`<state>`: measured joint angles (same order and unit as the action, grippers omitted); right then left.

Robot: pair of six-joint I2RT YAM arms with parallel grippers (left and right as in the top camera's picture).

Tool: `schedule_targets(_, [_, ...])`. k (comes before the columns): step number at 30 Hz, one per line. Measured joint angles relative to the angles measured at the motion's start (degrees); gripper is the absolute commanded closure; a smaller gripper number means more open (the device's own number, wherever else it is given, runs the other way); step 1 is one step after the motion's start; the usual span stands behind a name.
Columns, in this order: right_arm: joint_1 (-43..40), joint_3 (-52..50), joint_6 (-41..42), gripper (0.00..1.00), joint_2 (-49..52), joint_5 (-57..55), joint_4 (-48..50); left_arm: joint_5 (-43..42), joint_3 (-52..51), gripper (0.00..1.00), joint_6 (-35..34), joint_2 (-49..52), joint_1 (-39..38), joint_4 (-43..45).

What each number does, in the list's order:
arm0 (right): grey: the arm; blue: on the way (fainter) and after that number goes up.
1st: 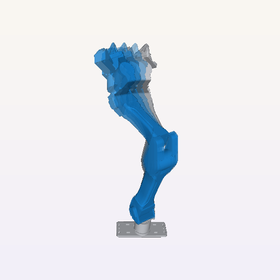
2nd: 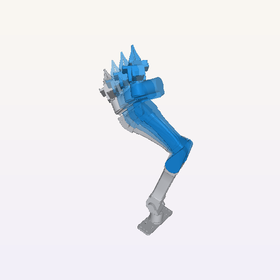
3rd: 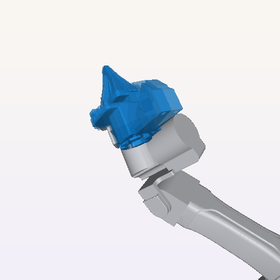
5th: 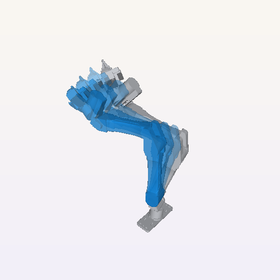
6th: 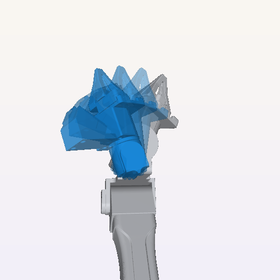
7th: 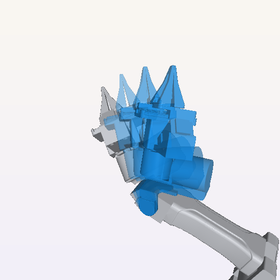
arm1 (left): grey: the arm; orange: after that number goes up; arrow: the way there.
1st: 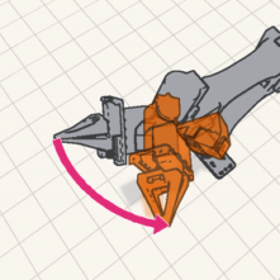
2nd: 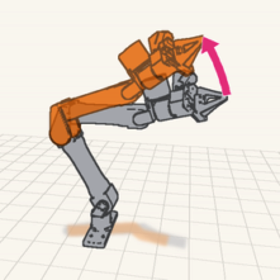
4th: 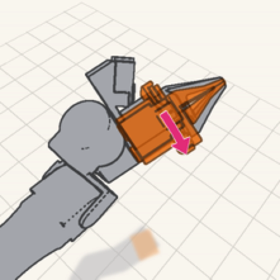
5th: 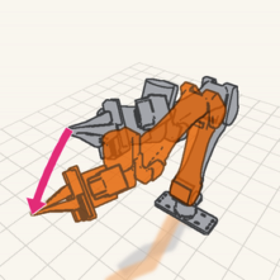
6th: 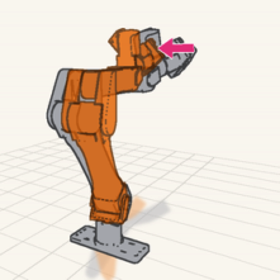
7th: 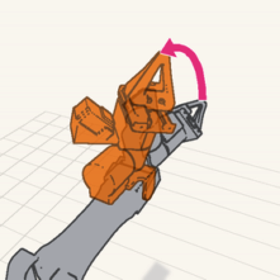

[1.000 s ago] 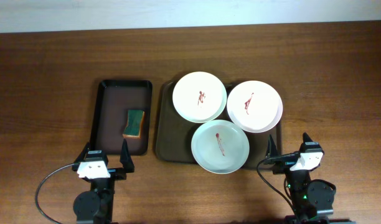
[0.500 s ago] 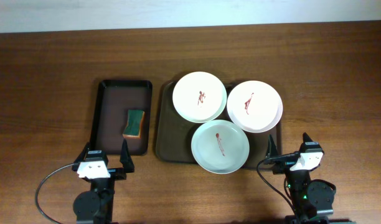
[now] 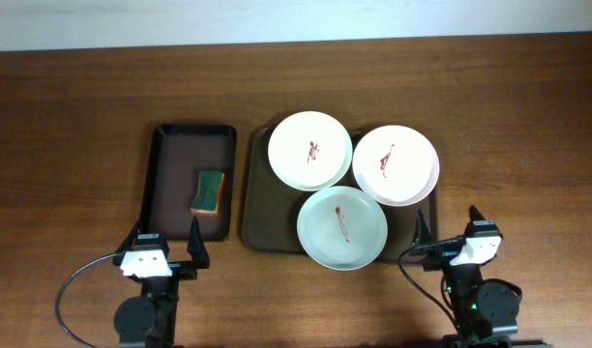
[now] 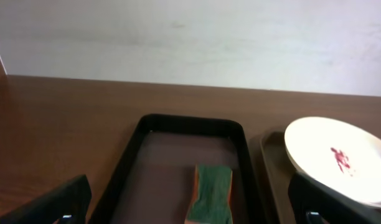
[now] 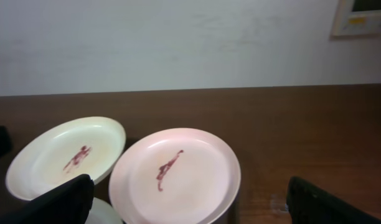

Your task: Clean dirty plates on tray and stack at the side

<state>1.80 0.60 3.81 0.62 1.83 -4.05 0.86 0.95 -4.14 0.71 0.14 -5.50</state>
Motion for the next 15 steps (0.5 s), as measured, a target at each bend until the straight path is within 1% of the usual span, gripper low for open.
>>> schedule_targets(1, [0.0, 0.0, 0.04, 0.01, 0.02, 0.55, -0.13, -0.04, 0.55, 0.01, 0.0, 0.26, 0.0, -1.25])
schedule_targets(4, [0.0, 2.32, 0.52, 0.01, 1.29, 1.36, -4.83, -0.28, 3.74, 0.01, 0.0, 3.65, 0.0, -6.91])
schedule_targets(7, [-0.02, 7.45, 0.7, 0.01, 6.38, 1.97, -11.08, -0.46, 9.86, 0.0, 0.0, 11.13, 0.0, -9.53])
schedule_targets(10, [-0.02, 16.04, 0.72, 0.01, 15.74, 2.97, -17.99, -0.46, 18.16, 0.01, 0.0, 20.9, 0.0, -12.81])
schedule_targets(11, [0.0, 19.41, 0.7, 0.01, 20.31, 3.85, -20.06, -0.46, 20.83, 0.01, 0.0, 24.3, 0.0, -14.08])
schedule_targets(12, [0.0, 22.53, 0.7, 0.01, 22.51, 4.74, -22.14, -0.46, 24.13, 0.0, 0.0, 28.74, 0.0, -15.3])
schedule_targets(15, [-0.02, 31.47, 0.72, 0.01, 38.23, 7.63, -28.7, -1.2, 32.7, 0.01, -0.02, 38.88, 0.0, -21.81])
